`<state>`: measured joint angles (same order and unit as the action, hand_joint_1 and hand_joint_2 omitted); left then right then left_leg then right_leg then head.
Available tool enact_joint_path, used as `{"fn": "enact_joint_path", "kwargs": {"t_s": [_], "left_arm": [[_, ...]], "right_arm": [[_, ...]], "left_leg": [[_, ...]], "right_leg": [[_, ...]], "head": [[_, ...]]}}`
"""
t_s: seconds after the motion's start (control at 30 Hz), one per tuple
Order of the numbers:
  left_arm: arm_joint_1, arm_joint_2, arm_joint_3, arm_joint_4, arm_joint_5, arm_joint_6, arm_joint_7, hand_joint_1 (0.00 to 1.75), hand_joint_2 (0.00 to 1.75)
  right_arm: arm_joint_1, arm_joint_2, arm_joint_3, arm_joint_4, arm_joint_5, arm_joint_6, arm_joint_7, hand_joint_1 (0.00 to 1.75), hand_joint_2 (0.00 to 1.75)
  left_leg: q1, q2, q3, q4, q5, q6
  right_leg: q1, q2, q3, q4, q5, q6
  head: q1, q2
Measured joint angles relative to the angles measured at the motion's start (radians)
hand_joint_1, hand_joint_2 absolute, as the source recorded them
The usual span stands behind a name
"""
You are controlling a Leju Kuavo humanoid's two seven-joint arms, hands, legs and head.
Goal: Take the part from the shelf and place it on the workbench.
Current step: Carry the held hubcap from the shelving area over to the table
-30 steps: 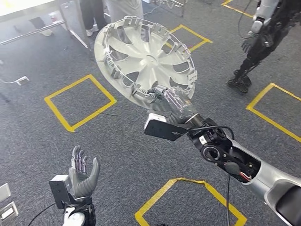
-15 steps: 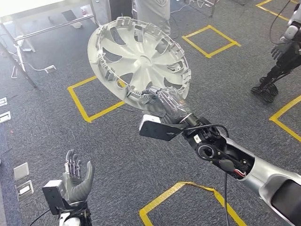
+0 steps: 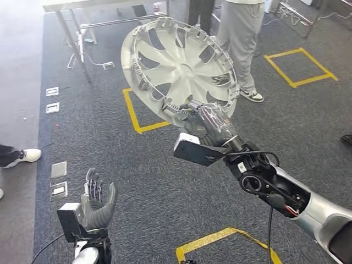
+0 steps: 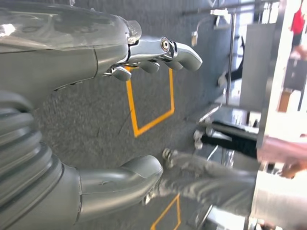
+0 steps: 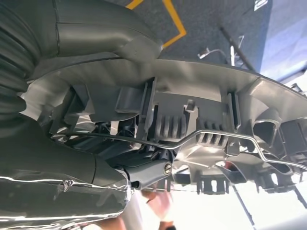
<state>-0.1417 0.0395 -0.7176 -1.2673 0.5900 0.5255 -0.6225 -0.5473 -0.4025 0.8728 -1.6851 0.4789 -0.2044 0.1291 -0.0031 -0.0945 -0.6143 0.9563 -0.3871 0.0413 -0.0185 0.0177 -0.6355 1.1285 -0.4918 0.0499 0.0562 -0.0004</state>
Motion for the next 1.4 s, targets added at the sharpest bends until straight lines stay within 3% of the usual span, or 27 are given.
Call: {"fn": "enact_joint_path", "kwargs": {"t_s": [0.03,0.1,0.17,0.2,0.27,0.33,0.4,0.43,0.47,0.53,0.6,0.73,0.93,1.03,1.4], "left_arm": [[-0.001,0.000,0.000,0.000,0.000,0.002,0.000,0.00,1.75],[-0.003,0.000,0.000,0.000,0.002,0.006,0.000,0.00,1.75],[-0.004,0.001,0.000,0.000,0.005,0.010,0.000,0.00,1.75],[-0.003,0.001,0.000,0.000,0.007,0.011,-0.001,0.00,1.75],[-0.003,0.002,0.000,0.000,0.008,0.012,-0.003,0.00,1.75],[-0.003,0.002,0.000,0.000,0.010,0.012,-0.005,0.00,1.75],[-0.001,0.002,0.000,0.000,0.014,0.012,-0.005,0.00,1.75],[0.000,0.003,0.000,0.000,0.015,0.012,-0.005,0.00,1.75],[0.000,0.003,0.000,0.000,0.018,0.012,-0.004,0.00,1.75],[-0.001,0.003,0.000,0.000,0.023,0.011,0.000,0.00,1.75],[-0.002,0.002,0.000,0.000,0.025,0.009,0.003,0.00,1.75],[-0.001,0.002,0.000,0.000,0.022,0.011,0.005,0.00,1.75],[0.000,0.003,0.000,0.000,0.017,0.018,0.016,0.00,1.75],[0.000,0.003,0.000,0.000,0.017,0.020,0.017,0.00,1.75],[0.000,0.004,0.000,0.000,0.018,0.019,0.016,0.00,1.75]], "right_arm": [[0.001,-0.002,-0.001,-0.002,0.000,0.001,-0.001,1.75,1.75],[-0.001,-0.003,-0.002,-0.005,0.000,0.004,-0.006,1.75,1.75],[-0.003,-0.003,-0.003,-0.006,0.000,0.006,-0.010,1.75,1.75],[-0.004,-0.003,-0.003,-0.006,-0.001,0.008,-0.012,1.75,1.75],[-0.006,-0.003,-0.005,-0.006,-0.004,0.009,-0.018,1.75,1.75],[-0.007,-0.002,-0.007,-0.005,-0.011,0.009,-0.026,1.75,1.75],[-0.006,-0.003,-0.007,-0.003,-0.015,0.009,-0.030,1.75,1.75],[-0.006,-0.003,-0.007,-0.002,-0.016,0.009,-0.032,1.75,1.75],[-0.006,-0.003,-0.007,-0.002,-0.017,0.009,-0.033,1.75,1.75],[-0.006,-0.002,-0.007,-0.001,-0.018,0.009,-0.036,1.75,1.75],[-0.008,-0.002,-0.008,-0.001,-0.018,0.009,-0.037,1.75,1.75],[-0.009,-0.002,-0.008,0.000,-0.020,0.009,-0.038,1.75,1.75],[-0.009,-0.002,-0.008,0.000,-0.021,0.009,-0.036,1.75,1.75],[-0.009,-0.001,-0.008,0.000,-0.021,0.009,-0.036,1.75,1.75],[-0.009,0.000,-0.009,0.005,-0.028,0.009,-0.047,1.75,1.75]], "left_leg": [[-0.002,-0.014,-0.003,0.006,-0.002,-0.003],[-0.001,-0.040,-0.012,0.013,-0.002,-0.011],[0.003,-0.062,-0.020,0.013,0.003,-0.022],[0.002,-0.057,-0.021,0.016,0.001,-0.027],[-0.003,0.000,-0.046,0.068,-0.034,-0.038],[0.001,0.068,-0.109,0.198,-0.097,-0.049],[0.008,0.086,-0.159,0.298,-0.125,-0.055],[0.011,0.088,-0.158,0.294,-0.112,-0.056],[0.012,0.089,-0.136,0.249,-0.084,-0.054],[0.011,0.092,-0.061,0.102,-0.023,-0.045],[0.008,0.096,-0.017,0.014,-0.002,-0.035],[0.006,0.091,-0.012,0.005,-0.006,-0.031],[0.005,0.088,-0.012,0.006,-0.008,-0.024],[0.005,0.088,-0.012,0.006,-0.008,-0.022],[0.006,0.088,-0.008,0.001,-0.006,-0.021]], "right_leg": [[-0.003,0.024,0.028,-0.068,0.030,-0.003],[-0.006,0.059,0.060,-0.145,0.051,-0.007],[-0.006,0.051,0.066,-0.156,0.048,-0.012],[-0.007,0.040,0.069,-0.160,0.050,-0.016],[-0.010,0.020,0.077,-0.168,0.054,-0.026],[-0.009,0.003,0.078,-0.170,0.055,-0.032],[-0.009,-0.011,0.078,-0.170,0.053,-0.032],[-0.009,-0.015,0.078,-0.170,0.052,-0.032],[-0.009,-0.019,0.079,-0.169,0.051,-0.031],[-0.008,-0.024,0.081,-0.169,0.048,-0.025],[-0.003,-0.027,0.081,-0.168,0.043,-0.018],[-0.001,-0.031,0.086,-0.171,0.039,-0.022],[-0.001,-0.035,0.095,-0.186,0.043,-0.011],[-0.001,-0.035,0.095,-0.189,0.045,-0.006],[0.001,-0.035,0.096,-0.189,0.045,-0.005]], "head": [[0.003,0.000],[0.002,0.000],[-0.001,0.000],[-0.001,0.000],[-0.013,0.000],[-0.028,0.000],[-0.035,0.000],[-0.039,0.000],[-0.043,0.000],[-0.049,0.000],[-0.048,0.000],[-0.038,0.000],[-0.023,0.000],[-0.023,0.000],[-0.031,0.000]]}}
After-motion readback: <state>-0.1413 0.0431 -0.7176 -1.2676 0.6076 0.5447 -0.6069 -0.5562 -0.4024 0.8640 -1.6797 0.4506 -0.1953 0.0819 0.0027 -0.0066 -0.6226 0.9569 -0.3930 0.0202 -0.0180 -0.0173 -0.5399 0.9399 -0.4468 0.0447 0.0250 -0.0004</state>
